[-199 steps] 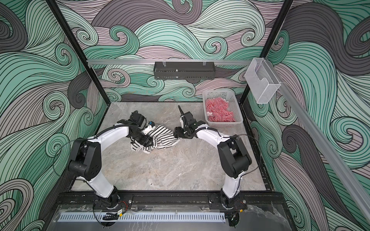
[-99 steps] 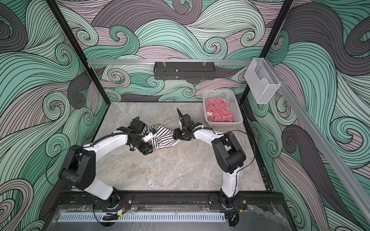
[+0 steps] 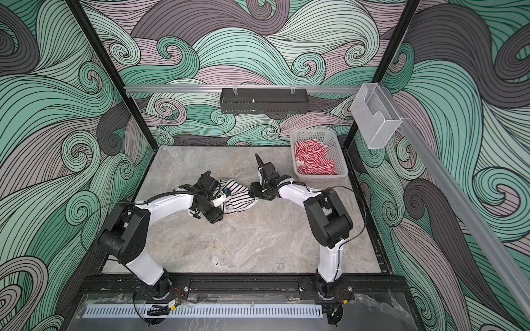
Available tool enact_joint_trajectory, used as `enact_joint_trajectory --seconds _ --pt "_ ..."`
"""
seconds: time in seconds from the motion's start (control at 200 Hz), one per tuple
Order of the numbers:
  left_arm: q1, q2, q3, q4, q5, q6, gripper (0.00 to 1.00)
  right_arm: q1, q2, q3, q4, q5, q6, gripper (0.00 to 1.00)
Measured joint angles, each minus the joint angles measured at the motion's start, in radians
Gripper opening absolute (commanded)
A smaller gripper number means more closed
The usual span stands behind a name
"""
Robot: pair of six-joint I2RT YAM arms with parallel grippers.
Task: Fold and stack tank tops
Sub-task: Smooth out the tank top at the center of the table.
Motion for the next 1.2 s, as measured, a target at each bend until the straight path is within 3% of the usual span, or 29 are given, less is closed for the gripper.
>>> enact_joint_trajectory --seconds 0.08,0.31,0.656,0.986,1.201 --pt "0.0 0.007 0.02 -0.008 -0.006 -0.003 0.0 -0.005 0.0 0.0 0.0 0.001 0.0 0.67" --pt "0.041 -0.101 0.058 -0.1 0.062 -0.014 0.0 -0.006 0.0 -0.028 0.03 -0.027 0.003 0.66" --pt "0.294 -0.453 0.211 -0.301 0.233 -0.008 0.0 0.055 0.0 -0.049 0.062 -0.089 0.019 0.67" --pt "0.495 -0.591 0.144 -0.412 0.323 -0.001 0.0 0.143 0.09 0.032 0.085 -0.124 0.051 0.65" --pt "0.579 -0.644 0.159 -0.447 0.391 -0.002 0.0 0.176 0.125 0.05 0.082 -0.126 0.069 0.62"
